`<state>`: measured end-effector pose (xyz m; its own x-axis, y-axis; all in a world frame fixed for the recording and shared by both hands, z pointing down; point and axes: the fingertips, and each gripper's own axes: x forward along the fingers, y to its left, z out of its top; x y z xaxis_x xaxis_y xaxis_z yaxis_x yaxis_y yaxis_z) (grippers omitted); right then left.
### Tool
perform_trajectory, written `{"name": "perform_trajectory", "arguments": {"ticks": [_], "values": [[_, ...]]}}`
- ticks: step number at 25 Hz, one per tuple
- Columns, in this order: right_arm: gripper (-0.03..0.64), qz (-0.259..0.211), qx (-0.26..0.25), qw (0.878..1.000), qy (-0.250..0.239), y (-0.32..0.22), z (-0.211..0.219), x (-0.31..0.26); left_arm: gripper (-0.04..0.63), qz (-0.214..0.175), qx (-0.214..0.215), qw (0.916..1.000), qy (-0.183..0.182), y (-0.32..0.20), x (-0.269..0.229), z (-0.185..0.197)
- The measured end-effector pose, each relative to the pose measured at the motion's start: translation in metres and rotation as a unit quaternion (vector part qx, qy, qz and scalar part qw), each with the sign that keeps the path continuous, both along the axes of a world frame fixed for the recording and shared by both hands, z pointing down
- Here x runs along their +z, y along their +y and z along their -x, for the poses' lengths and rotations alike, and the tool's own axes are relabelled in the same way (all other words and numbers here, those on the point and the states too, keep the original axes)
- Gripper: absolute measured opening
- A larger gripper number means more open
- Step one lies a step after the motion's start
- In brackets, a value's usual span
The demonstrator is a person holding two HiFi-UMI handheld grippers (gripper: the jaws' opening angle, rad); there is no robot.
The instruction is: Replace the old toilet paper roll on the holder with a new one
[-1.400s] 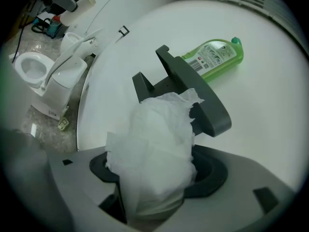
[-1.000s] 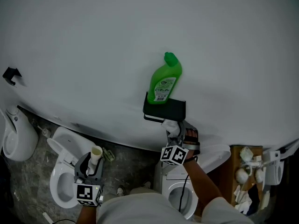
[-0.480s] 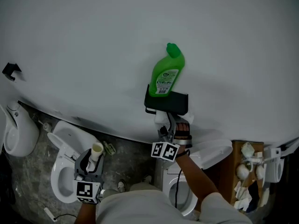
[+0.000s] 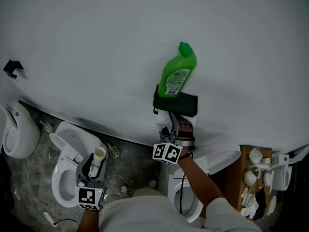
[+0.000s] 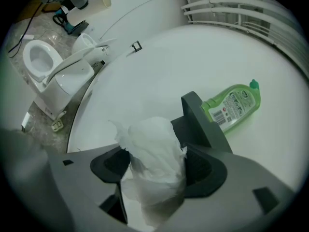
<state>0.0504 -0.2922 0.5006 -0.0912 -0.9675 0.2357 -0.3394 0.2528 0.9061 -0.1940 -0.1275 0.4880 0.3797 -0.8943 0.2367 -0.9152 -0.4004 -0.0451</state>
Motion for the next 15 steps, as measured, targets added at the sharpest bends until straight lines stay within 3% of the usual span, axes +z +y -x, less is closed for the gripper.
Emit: {"name": "perform_trajectory", "arguments": {"ticks": [12,15], "values": [[0.323,0.006,0.006,1.0,-0.011,-0.005,0.019,-0.003,0.183,-0.006,-0.005,1.0,0.005,0.003,-0.002,0.011],[0.324,0.025,0.006,1.0,-0.014,-0.005,0.02,-0.001,0.183,-0.006,0.002,1.0,0.007,0.002,-0.001,0.009]]}}
